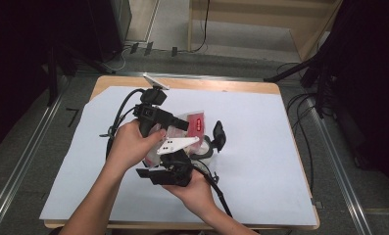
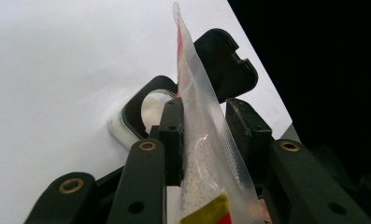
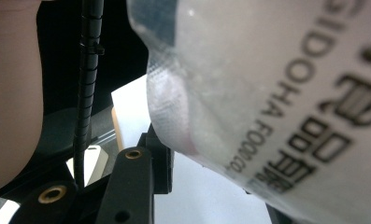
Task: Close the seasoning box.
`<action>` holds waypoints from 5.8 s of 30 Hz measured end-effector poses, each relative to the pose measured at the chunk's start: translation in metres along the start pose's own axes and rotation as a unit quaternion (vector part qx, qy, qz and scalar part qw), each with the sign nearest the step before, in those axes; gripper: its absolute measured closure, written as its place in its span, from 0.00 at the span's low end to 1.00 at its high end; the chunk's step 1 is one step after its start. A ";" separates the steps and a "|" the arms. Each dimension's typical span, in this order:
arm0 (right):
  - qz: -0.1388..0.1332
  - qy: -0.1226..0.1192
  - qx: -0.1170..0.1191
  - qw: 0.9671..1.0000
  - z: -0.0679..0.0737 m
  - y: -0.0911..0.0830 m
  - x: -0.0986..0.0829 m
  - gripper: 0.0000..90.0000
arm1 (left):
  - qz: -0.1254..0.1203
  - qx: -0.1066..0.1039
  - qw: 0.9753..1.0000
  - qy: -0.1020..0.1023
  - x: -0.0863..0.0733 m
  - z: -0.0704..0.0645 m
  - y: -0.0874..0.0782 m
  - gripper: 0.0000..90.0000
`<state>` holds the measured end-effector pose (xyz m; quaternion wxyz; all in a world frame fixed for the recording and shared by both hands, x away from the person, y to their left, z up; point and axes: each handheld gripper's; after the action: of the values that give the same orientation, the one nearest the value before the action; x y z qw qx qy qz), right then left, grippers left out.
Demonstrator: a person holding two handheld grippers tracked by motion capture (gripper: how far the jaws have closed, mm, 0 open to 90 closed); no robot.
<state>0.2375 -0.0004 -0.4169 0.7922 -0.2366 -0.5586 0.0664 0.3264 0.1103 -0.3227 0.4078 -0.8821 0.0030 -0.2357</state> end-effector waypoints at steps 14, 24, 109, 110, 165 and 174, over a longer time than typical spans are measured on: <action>-0.003 -0.005 -0.001 1.000 0.000 0.000 0.000 0.70 | 0.000 0.003 1.000 0.006 0.000 -0.003 -0.001 0.77; -0.007 -0.005 -0.002 1.000 0.001 0.000 0.000 0.70 | 0.003 0.008 1.000 0.010 0.002 -0.006 0.000 0.77; 0.032 -0.113 -0.014 0.993 -0.006 0.025 -0.049 0.64 | 0.022 -0.016 0.996 0.086 -0.042 0.025 -0.020 0.95; 0.032 -0.113 -0.014 0.993 -0.006 0.024 -0.048 0.64 | 0.021 -0.019 0.996 0.086 -0.042 0.025 -0.020 0.95; 0.042 -0.057 -0.038 0.997 -0.033 -0.032 -0.047 0.59 | -0.070 -0.021 0.990 0.122 -0.030 0.083 -0.049 1.00; 0.047 -0.052 -0.051 0.996 -0.039 -0.060 -0.060 0.60 | -0.084 -0.023 0.987 0.132 -0.012 0.105 -0.026 1.00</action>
<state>0.2421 -0.0872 -0.4516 0.7453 -0.2987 -0.5897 0.0867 0.3546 0.2053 -0.3675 0.3626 -0.8495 -0.0121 -0.3831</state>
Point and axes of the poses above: each handheld gripper's, and its own axes: y roughly forward along the jaws, x roughly out of its top, z roughly to its left, and after that the axes turned 5 degrees about -y, right-handed
